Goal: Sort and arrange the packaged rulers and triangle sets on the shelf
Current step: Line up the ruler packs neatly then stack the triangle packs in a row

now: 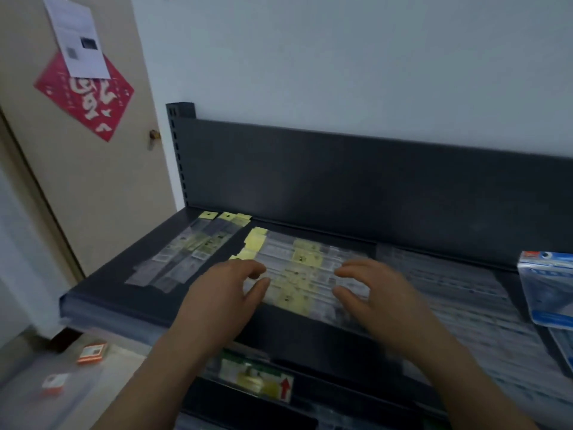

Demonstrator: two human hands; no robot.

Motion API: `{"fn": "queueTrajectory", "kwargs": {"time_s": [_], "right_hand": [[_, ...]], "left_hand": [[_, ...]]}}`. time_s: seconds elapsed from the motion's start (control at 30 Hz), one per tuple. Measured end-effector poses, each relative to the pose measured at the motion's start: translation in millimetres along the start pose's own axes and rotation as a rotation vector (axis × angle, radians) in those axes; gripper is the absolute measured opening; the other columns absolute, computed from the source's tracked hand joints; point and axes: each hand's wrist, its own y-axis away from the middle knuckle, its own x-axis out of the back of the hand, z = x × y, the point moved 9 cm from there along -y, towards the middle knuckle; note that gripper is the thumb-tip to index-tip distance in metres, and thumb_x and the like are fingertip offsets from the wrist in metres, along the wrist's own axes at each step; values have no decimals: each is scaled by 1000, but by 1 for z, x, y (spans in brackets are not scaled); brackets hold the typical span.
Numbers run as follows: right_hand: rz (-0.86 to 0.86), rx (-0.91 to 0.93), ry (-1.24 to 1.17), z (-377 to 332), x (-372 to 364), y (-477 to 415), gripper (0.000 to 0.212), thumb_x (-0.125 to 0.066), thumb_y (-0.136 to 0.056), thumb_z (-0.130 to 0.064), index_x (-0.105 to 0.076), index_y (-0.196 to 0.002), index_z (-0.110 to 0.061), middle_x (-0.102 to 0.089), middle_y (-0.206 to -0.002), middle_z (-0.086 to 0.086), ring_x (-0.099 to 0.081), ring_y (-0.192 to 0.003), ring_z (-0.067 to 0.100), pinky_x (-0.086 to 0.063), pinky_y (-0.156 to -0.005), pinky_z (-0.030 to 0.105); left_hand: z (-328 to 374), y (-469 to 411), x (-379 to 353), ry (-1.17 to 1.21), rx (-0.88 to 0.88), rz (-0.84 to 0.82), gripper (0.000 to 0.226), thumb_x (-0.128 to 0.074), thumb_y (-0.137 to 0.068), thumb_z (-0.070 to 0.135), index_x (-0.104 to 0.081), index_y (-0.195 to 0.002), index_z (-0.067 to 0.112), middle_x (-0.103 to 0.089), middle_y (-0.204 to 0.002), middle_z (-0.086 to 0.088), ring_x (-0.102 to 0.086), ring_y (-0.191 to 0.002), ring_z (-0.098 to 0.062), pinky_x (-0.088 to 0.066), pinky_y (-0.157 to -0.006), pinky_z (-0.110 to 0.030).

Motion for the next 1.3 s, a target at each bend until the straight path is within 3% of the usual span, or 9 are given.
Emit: {"fn": "queueTrajectory", "kwargs": {"time_s": [0.3,0.47,0.57,0.7,0.87,1.03,1.17,1.23,1.3], "right_hand": [[-120,-105,-79,-83,-79,-98,37,-54,-94,-36,-58,-129,-23,-55,-134,-7,-50,-122,10,-39,-102,26],[-199,-236,-49,-98,-114,-137,39,-55,-94,-35,-59,-127,-15,-59,-130,2,-56,-115,19,-47,-95,32],[-230,-275,-46,-103,-130,-152,34,-56,-93,-33,-64,-113,-6,-66,-112,13,-63,-98,25,-53,-85,43],[-225,-265,-71,-108,-141,-163,29,-55,-93,-31,-67,-96,-5,-67,-91,14,-64,-76,26,-53,-67,42],[-185,-267,-77,-108,-144,-166,27,-55,-93,-29,-66,-97,-5,-67,-92,12,-63,-76,23,-53,-68,41],[-147,-252,-117,-115,-141,-168,26,-51,-96,-24,-63,-103,-3,-64,-99,10,-61,-79,23,-50,-69,38],[-48,-403,-523,-109,-133,-174,36,-52,-96,-28,-51,-128,-12,-65,-108,2,-61,-92,15,-51,-72,30],[-16,-502,-797,-106,-134,-176,27,-55,-95,-21,-58,-120,-12,-69,-96,1,-63,-78,10,-50,-66,25],[26,-554,-968,-104,-130,-175,13,-54,-94,-11,-64,-102,-9,-67,-84,3,-58,-65,10,-47,-61,25]], "left_hand": [[-154,-60,46,-185,158,-64,31,-53,-92,39,-65,-116,23,-64,-118,-1,-58,-109,-22,-47,-88,-34],[-181,-95,32,-241,202,-242,30,-59,-85,48,-48,-85,20,-56,-92,-1,-52,-84,-19,-42,-70,-32],[-186,-109,27,-204,215,-317,33,-69,-80,40,-44,-73,19,-50,-78,3,-57,-89,-21,-45,-79,-34],[-199,-112,22,-87,286,-426,34,-77,-75,37,-60,-85,9,-61,-83,-5,-61,-80,-20,-45,-63,-26],[-215,-114,28,175,370,-371,30,-68,-85,30,-65,-91,2,-68,-87,-15,-61,-74,-21,-42,-59,-27],[-215,-116,40,283,334,-286,25,-60,-90,30,-63,-84,6,-65,-78,-10,-59,-69,-18,-39,-54,-24],[-201,-100,40,649,327,-346,15,-59,-93,20,-67,-91,8,-73,-79,-9,-70,-70,-20,-54,-60,-29],[-190,-93,40,767,326,-383,12,-58,-94,16,-65,-95,6,-74,-80,-10,-71,-68,-18,-55,-57,-27],[-183,-91,41,690,276,-395,12,-58,-94,18,-65,-95,9,-75,-81,-7,-72,-70,-15,-55,-58,-23]]}}
